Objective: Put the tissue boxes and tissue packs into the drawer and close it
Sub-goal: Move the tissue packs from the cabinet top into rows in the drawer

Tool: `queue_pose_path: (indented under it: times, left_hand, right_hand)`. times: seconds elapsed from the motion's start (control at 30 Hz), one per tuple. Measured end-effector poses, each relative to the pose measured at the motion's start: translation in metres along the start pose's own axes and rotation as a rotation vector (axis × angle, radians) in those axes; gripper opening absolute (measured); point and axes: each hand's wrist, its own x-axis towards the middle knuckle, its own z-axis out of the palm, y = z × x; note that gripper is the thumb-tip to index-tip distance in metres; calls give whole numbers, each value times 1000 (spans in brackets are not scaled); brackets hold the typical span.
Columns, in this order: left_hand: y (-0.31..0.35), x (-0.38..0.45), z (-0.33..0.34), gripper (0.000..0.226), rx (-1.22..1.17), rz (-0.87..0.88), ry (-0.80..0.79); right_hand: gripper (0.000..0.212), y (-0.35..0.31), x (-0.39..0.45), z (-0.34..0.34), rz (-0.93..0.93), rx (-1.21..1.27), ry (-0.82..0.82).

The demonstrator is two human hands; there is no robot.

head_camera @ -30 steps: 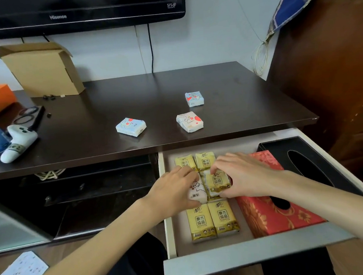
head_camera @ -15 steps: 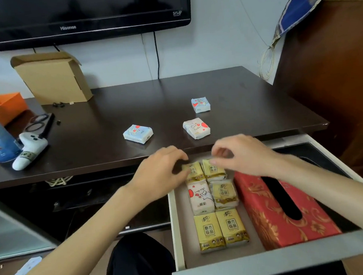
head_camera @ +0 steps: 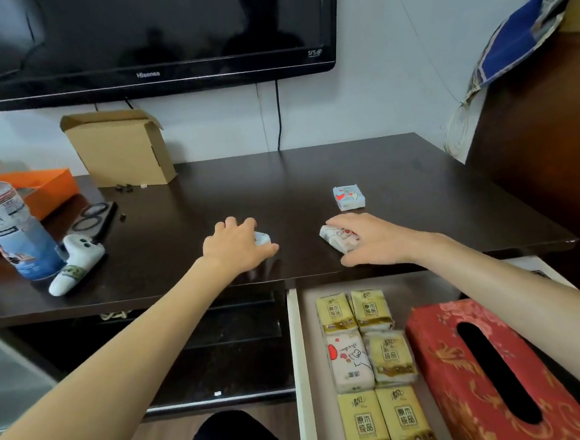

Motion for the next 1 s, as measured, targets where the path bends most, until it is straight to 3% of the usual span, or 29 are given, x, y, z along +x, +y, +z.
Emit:
queue_pose_path:
  times: [0.1,0.2,0.53,1.0]
  left_hand:
    - [-4,2,7,61,-32,11,20]
    - [-4,1,11,54,-89,28,48]
    - [20,-35,7,54,-282,168,116]
    - [67,-182,39,80,-472,508,-72]
  right_hand:
    - [69,3,3,0,-12,-18,-25]
    - [49,7,4,-2,-39,-76,-26]
    - [54,4,-21,-4,-33,-101,158]
    - [87,9,-171,23,-64,-178,57]
